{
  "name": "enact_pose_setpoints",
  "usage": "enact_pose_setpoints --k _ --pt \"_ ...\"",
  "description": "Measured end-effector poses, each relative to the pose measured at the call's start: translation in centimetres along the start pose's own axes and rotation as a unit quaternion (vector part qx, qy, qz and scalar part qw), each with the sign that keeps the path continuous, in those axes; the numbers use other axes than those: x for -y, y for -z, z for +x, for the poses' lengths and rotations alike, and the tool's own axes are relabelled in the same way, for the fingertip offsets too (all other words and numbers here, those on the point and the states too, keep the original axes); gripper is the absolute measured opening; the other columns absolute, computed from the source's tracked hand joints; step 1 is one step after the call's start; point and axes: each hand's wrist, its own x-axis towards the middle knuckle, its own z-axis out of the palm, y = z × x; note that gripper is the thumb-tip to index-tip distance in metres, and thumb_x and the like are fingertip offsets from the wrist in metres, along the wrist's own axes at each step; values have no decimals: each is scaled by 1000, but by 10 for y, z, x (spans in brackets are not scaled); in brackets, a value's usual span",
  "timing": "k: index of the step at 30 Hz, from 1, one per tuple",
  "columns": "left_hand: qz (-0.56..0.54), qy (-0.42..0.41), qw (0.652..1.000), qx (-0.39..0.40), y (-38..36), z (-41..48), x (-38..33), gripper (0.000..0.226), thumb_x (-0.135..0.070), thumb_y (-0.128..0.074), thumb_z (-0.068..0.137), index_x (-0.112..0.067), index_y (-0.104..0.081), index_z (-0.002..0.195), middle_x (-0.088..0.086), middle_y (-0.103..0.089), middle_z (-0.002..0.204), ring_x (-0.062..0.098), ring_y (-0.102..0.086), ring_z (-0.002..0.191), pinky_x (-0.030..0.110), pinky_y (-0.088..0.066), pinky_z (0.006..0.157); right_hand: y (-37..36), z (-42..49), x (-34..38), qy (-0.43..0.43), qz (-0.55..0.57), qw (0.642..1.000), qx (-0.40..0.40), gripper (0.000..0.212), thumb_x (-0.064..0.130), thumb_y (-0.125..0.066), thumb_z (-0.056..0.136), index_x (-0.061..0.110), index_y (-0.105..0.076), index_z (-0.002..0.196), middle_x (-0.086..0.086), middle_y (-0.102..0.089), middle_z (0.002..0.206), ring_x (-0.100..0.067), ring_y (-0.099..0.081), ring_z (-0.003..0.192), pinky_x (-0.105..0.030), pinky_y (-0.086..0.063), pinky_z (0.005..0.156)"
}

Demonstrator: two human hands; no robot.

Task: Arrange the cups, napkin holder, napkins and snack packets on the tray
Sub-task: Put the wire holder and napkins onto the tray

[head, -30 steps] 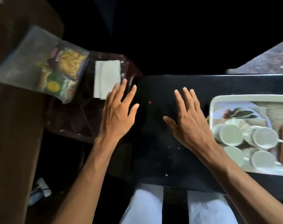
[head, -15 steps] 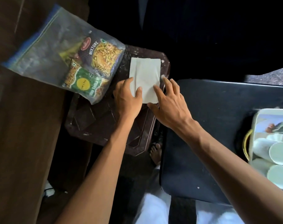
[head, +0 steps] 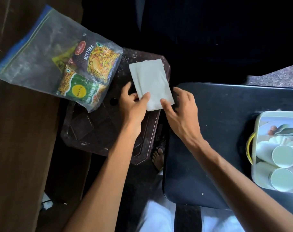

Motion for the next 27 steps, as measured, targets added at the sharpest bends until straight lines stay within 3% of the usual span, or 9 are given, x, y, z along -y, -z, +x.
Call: enact_pose_setpoints --k 2,5,6,8,12,16,21,25,27 --pt "-84 34 995 39 -6 -15 3 63 -3 -70 91 -21 -44 145 2 -74 113 2 -74 93 26 -61 78 10 -9 -4 -93 108 990 0 59 48 -64 92 20 -50 142 2 -61 132 -10 -62 112 -21 -51 89" --pt "-95 55 989 102 -17 -43 11 52 -3 -70 91 -16 -51 138 6 -75 118 18 -73 108 42 -59 97 29 -25 -14 -143 266 953 27 36 41 -69 92 22 -65 122 6 -75 109 -10 -72 96 -35 -60 87" --pt "-89 52 988 114 -22 -52 14 54 -5 -71 90 -16 -51 139 6 -75 120 19 -73 110 45 -57 99 37 -30 -18 -130 266 955 19 26 37 -69 93 22 -69 115 6 -76 103 -10 -73 91 -37 -60 84" --pt "-94 33 988 121 -32 -64 17 60 -11 -73 90 -17 -47 144 6 -74 123 19 -72 113 48 -56 102 54 -41 -31 -95 228 969 0 13 34 -68 93 27 -71 104 9 -77 92 -3 -68 74 -28 -57 70" --pt "-81 -4 990 119 -51 -64 6 68 -20 -78 85 -24 -46 146 2 -75 117 15 -71 113 41 -52 106 92 -62 -63 -66 147 987 -13 4 30 -70 92 28 -71 95 19 -69 70 0 -51 50 -11 -38 49" --pt "66 -120 971 197 -80 -62 -10 44 -13 -81 83 -19 -67 125 -4 -74 90 1 -72 84 19 -56 82 134 -82 -95 -73 129 988 -48 7 25 -73 90 30 -70 93 22 -66 68 -1 -49 49 -11 -39 49" --pt "229 -241 898 287 -141 -90 -20 35 -12 -79 84 -25 -73 115 -6 -72 85 8 -66 73 21 -57 76 190 -99 -135 -82 132 978 -142 13 20 -76 87 25 -72 99 13 -71 81 -11 -62 64 -20 -51 59" --pt "300 -331 840 307 -205 -129 -23 27 -16 -77 86 -28 -76 110 -17 -70 84 5 -67 79 8 -52 71 240 -119 -171 -78 116 968 -209 18 16 -70 91 30 -69 102 19 -69 85 -1 -61 68 -12 -47 60" --pt "315 -368 816 316 -240 -152 -20 20 -16 -76 86 -24 -78 104 -21 -67 81 2 -63 71 5 -45 65 265 -130 -193 -82 104 964 -229 19 14 -63 95 29 -69 106 20 -68 88 3 -60 72 -10 -45 59"
